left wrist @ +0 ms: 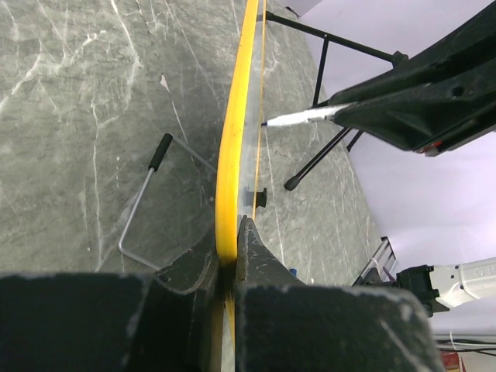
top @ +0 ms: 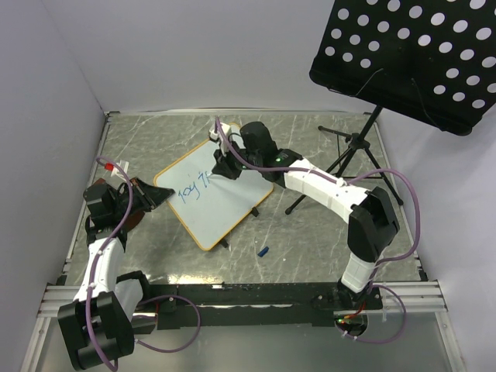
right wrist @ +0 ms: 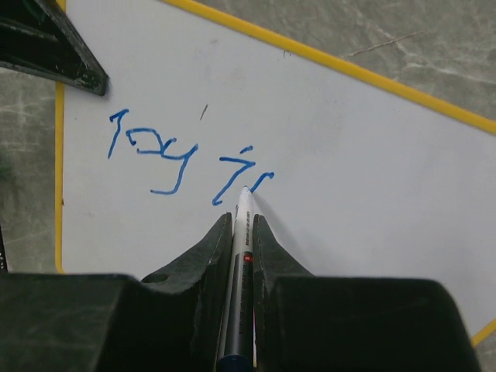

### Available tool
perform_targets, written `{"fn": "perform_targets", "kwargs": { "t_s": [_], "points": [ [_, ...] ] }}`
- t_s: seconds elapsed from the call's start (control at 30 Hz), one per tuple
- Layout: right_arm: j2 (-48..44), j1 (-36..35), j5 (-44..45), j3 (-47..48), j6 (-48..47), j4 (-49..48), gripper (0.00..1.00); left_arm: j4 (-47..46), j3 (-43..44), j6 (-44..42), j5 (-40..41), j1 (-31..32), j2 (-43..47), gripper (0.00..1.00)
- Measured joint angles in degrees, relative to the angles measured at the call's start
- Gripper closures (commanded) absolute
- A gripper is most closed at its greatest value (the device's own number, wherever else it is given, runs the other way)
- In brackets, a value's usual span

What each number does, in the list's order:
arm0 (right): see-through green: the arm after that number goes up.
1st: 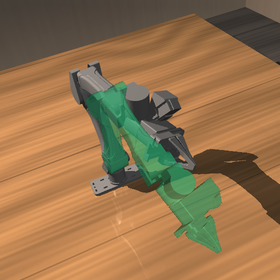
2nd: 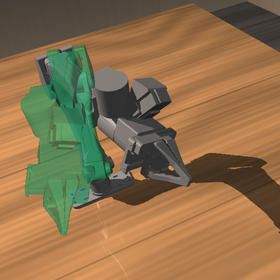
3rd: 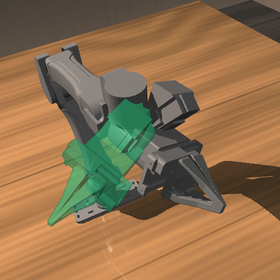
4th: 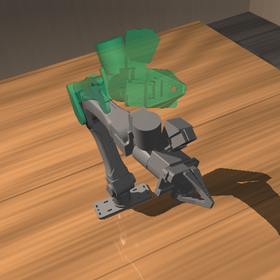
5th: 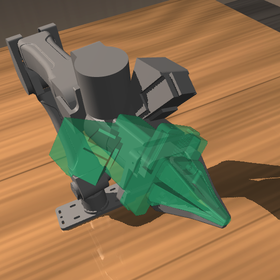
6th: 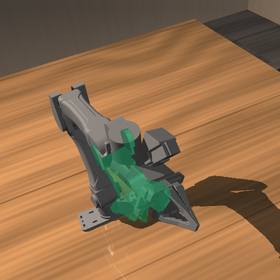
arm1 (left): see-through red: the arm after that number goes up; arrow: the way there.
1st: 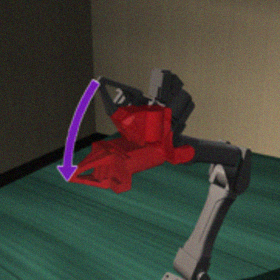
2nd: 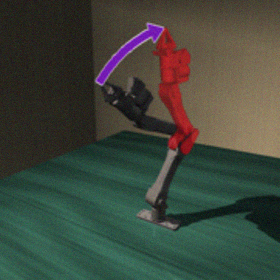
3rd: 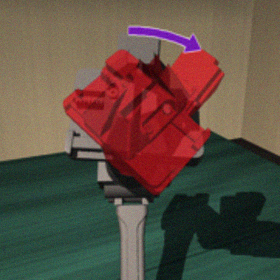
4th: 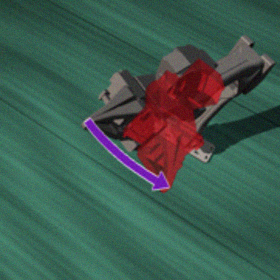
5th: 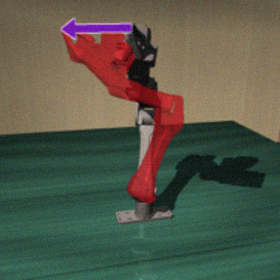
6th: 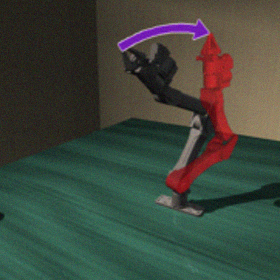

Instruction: Write a sentence on the whiteboard

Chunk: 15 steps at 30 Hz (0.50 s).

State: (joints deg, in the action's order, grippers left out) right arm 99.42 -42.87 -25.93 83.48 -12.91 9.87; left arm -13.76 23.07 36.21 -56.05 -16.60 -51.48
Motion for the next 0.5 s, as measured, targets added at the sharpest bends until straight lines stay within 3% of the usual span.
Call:
{"fn": "perform_targets", "kwargs": {
  "t_s": [0.5],
  "points": [
    [2.3, 0.0, 1.2, 3.2, 0.0, 0.5, 1.00, 0.0, 0.0, 0.0, 0.0, 0.0, 0.0, 0.99]
  ]
}}
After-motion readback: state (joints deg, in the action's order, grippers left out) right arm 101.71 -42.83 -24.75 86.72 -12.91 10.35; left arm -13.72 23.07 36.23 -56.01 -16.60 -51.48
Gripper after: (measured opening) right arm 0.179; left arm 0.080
